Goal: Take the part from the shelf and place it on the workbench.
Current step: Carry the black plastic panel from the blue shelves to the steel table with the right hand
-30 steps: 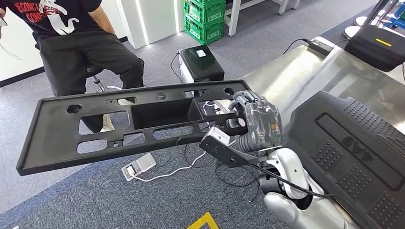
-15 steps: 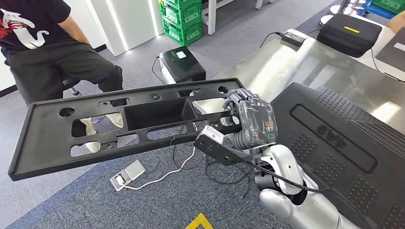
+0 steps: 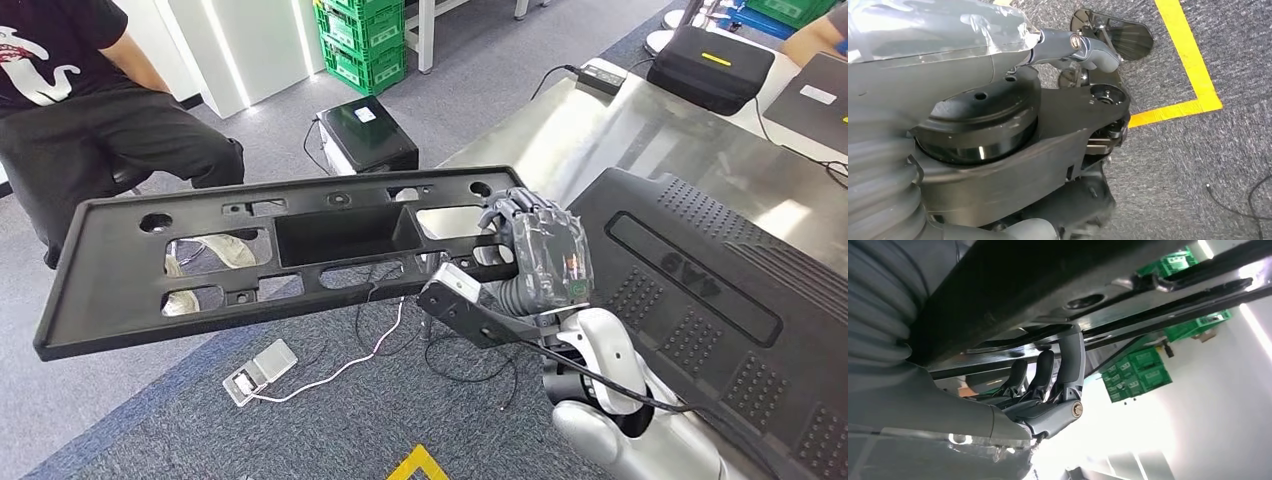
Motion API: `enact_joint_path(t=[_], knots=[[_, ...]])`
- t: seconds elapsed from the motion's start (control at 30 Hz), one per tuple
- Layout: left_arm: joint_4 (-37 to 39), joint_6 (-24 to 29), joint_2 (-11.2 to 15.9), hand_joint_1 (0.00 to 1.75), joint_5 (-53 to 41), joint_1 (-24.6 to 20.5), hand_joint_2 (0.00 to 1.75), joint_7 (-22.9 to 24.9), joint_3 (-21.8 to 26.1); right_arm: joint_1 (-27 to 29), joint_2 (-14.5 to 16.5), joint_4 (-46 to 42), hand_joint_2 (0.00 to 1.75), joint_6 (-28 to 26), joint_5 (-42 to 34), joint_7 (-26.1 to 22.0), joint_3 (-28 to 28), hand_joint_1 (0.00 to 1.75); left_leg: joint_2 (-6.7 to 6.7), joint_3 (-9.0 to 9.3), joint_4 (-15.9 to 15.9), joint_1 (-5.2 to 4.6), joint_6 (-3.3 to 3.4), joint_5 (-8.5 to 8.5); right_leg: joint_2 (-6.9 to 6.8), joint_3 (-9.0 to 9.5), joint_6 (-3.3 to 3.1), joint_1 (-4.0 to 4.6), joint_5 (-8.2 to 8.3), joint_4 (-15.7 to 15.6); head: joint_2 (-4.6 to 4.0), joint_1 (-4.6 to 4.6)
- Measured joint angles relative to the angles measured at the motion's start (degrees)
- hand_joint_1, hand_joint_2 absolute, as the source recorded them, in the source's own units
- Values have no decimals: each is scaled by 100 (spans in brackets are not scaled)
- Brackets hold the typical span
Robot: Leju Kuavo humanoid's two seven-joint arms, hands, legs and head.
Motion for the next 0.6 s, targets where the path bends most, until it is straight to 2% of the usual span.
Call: enact_joint_path(t=[0.07, 0.1, 0.13, 0.23, 0.3, 0.37, 0.4, 0.43, 0.47, 0.53, 0.57, 0.6], knots=[[0, 0, 0, 0, -7, -3, 175, 7, 0, 1, -2, 0, 175, 17, -1, 5, -2, 175, 36, 21, 8, -17, -42, -24, -94, 319, -47, 42, 225, -658, 0, 44], [0, 1, 0, 0, -9, -3, 175, 10, -1, 1, -3, 0, 175, 24, -2, 7, -3, 175, 54, 27, 10, -22, -68, -34, -110, 379, -73, 65, 240, -796, 0, 51], [0, 1, 0, 0, -10, -3, 175, 13, -4, 1, -3, 0, 175, 28, -3, 8, -4, 175, 74, 34, 7, -24, -96, -39, -86, 383, -97, 88, 227, -810, 0, 46], [0, 2, 1, 0, -14, -9, 175, 16, -23, -1, -4, -3, 175, 35, -2, 11, -9, 175, 80, 47, 101, -7, -189, -141, -1, 421, -185, 65, 256, -876, 0, 24], [0, 3, 2, 0, -15, -13, 175, 18, -33, -1, -3, -4, 175, 38, -1, 11, -9, 175, -8, -153, 612, 8, -229, -451, 35, 453, -239, 48, 275, -913, 0, -30], [0, 6, 2, 0, -17, -11, 175, 18, -42, 7, -2, -4, 175, 40, -2, 11, -7, 175, -64, -515, 1371, 12, -252, -786, 88, 452, -265, 62, 272, -907, 0, -102], [0, 7, 2, 0, -19, -9, 175, 18, -47, 12, -2, -4, 175, 42, -4, 10, -6, 175, -73, -641, 1614, 12, -259, -840, 121, 452, -269, 69, 269, -900, 0, -126], [0, 8, 2, 0, -20, -7, 175, 18, -55, 14, -2, -4, 175, 44, -4, 10, -5, 175, -77, -669, 1644, 12, -260, -775, 160, 452, -271, 73, 265, -889, 0, -144], [0, 9, 2, 0, -21, -7, 175, 20, -65, 15, -2, -4, 175, 46, -4, 10, -5, 175, -85, -592, 1449, 14, -254, -608, 202, 454, -269, 74, 260, -876, 0, -161], [0, 13, 4, 0, -25, -4, 175, 26, -82, 15, -2, -4, 175, 49, -4, 11, -5, 175, -186, -264, 687, 27, -227, -200, 285, 447, -250, 76, 242, -843, 0, -202], [0, 16, 5, 0, -26, -4, 175, 32, -88, 15, -2, -4, 175, 50, -7, 13, -5, 175, -253, -136, 356, 33, -208, -76, 325, 428, -231, 81, 235, -821, 0, -222], [0, 21, 7, 0, -28, -3, 175, 37, -92, 15, -2, -4, 175, 50, -9, 15, -5, 175, -306, -70, 159, 36, -187, -20, 355, 406, -207, 81, 236, -808, 0, -228]])
